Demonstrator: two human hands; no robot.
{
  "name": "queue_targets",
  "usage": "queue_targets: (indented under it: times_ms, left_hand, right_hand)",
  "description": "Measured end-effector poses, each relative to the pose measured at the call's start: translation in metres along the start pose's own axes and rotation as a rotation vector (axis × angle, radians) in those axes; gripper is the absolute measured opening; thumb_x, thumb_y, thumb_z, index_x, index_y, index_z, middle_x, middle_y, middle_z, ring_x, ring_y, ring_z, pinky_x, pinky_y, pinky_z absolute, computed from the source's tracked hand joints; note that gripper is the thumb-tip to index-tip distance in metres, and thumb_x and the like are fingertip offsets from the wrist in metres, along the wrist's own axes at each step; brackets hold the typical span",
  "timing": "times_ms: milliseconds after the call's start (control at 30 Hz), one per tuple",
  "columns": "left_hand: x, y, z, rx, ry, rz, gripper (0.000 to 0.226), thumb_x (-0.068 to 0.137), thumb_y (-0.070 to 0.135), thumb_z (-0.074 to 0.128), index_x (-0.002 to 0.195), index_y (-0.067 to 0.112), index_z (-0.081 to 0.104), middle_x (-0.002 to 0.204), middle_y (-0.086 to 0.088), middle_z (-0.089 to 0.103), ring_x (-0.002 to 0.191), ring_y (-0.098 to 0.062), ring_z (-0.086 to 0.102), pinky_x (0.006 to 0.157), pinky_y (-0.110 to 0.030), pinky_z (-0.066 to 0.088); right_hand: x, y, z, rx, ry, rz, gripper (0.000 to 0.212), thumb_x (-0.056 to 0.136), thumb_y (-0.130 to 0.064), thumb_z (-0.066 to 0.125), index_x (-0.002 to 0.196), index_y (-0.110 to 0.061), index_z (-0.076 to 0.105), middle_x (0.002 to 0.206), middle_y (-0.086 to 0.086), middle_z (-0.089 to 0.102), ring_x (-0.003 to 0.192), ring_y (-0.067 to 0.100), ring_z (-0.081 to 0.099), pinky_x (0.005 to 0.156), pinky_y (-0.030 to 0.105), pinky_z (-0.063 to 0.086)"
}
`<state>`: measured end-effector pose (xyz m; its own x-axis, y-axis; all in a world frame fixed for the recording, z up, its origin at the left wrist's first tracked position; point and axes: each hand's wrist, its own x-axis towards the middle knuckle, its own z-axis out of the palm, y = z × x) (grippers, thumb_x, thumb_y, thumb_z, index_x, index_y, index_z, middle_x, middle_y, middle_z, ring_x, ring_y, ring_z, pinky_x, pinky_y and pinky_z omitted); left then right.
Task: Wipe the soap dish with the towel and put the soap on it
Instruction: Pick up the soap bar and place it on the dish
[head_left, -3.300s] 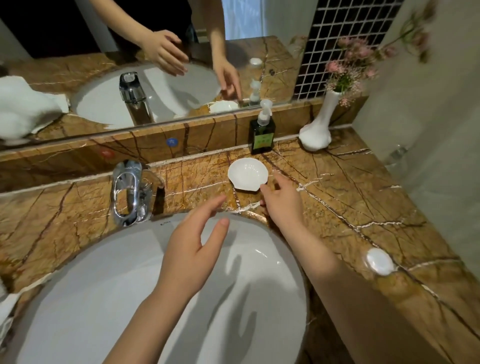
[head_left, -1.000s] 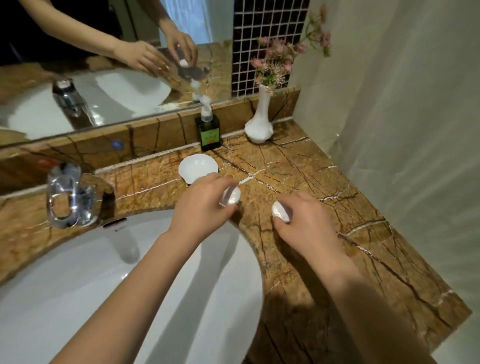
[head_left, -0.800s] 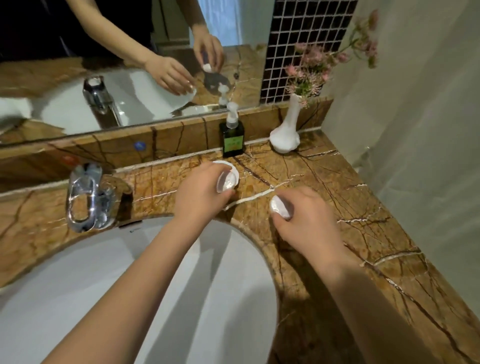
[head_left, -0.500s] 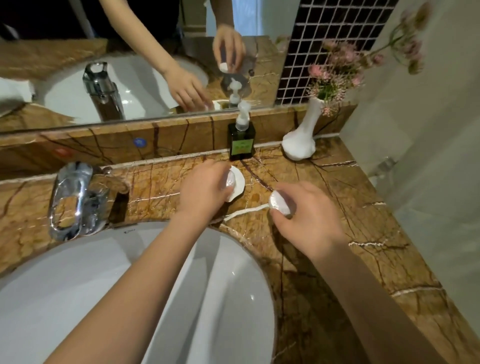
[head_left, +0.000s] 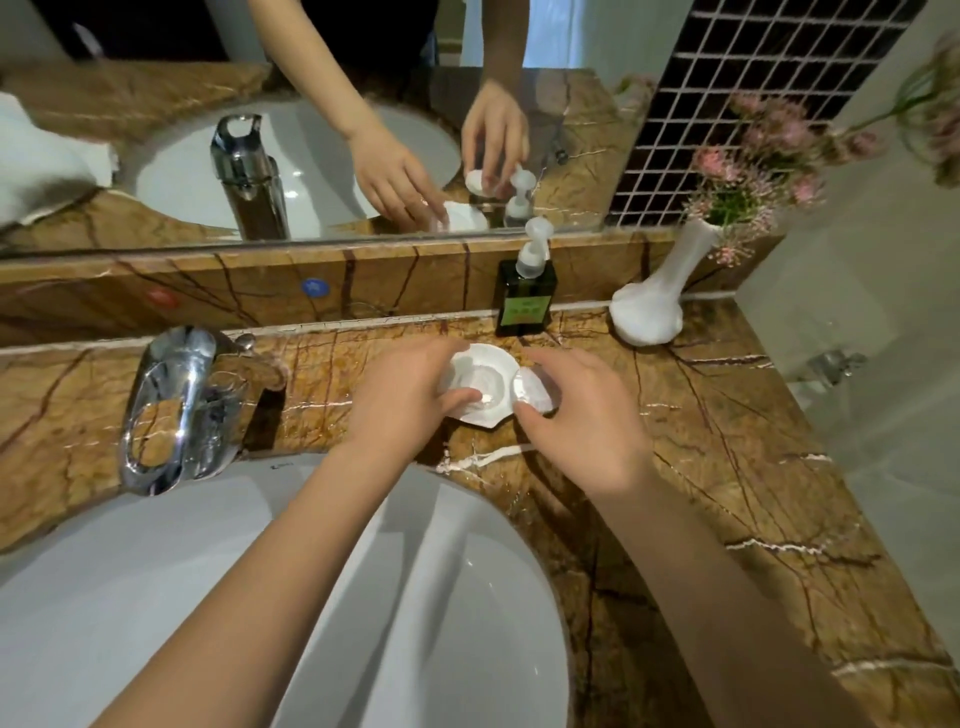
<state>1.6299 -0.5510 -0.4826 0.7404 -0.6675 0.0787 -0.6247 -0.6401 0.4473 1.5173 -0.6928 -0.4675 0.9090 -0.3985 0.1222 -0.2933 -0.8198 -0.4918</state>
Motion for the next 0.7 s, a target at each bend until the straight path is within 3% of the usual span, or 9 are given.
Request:
queue_targets:
  times_ms: [167,467,700]
  left_hand:
    - [-0.019,-0.019,-0.019,0.029,0.03,0.008,0.048,0.082,0.04,0.067,0.124,0.018,0.058,0.121,-0.005,0.065,0.112,-0.025,0.057,0.089,-0.04,0.048]
    - [-0.032,-0.027,-0.025,0.067,0.032,0.01,0.037,0.092,0.037,0.054,0.124,0.02,0.058,0.125,-0.001,0.063,0.116,-0.022,0.054,0.091,-0.04,0.047]
    - [-0.036,-0.019,-0.036,0.091,0.037,-0.024,0.039,0.094,0.04,0.047,0.124,0.019,0.058,0.125,-0.002,0.063,0.116,-0.023,0.055,0.089,-0.039,0.048]
  right_hand:
    - [0.023,-0.015,0.024,0.009,-0.015,-0.023,0.051,0.078,-0.027,0.067,0.128,-0.025,0.054,0.119,0.0,0.063,0.11,0.019,0.056,0.087,0.032,0.047]
    - [0.033,-0.013,0.051,-0.055,-0.055,-0.03,0.05,0.077,-0.023,0.066,0.126,-0.023,0.055,0.121,0.002,0.061,0.108,0.019,0.056,0.081,0.026,0.041]
    - [0.027,-0.02,0.036,-0.118,-0.014,-0.061,0.057,0.081,-0.036,0.064,0.133,-0.022,0.047,0.136,0.001,0.05,0.126,0.021,0.043,0.095,0.035,0.042]
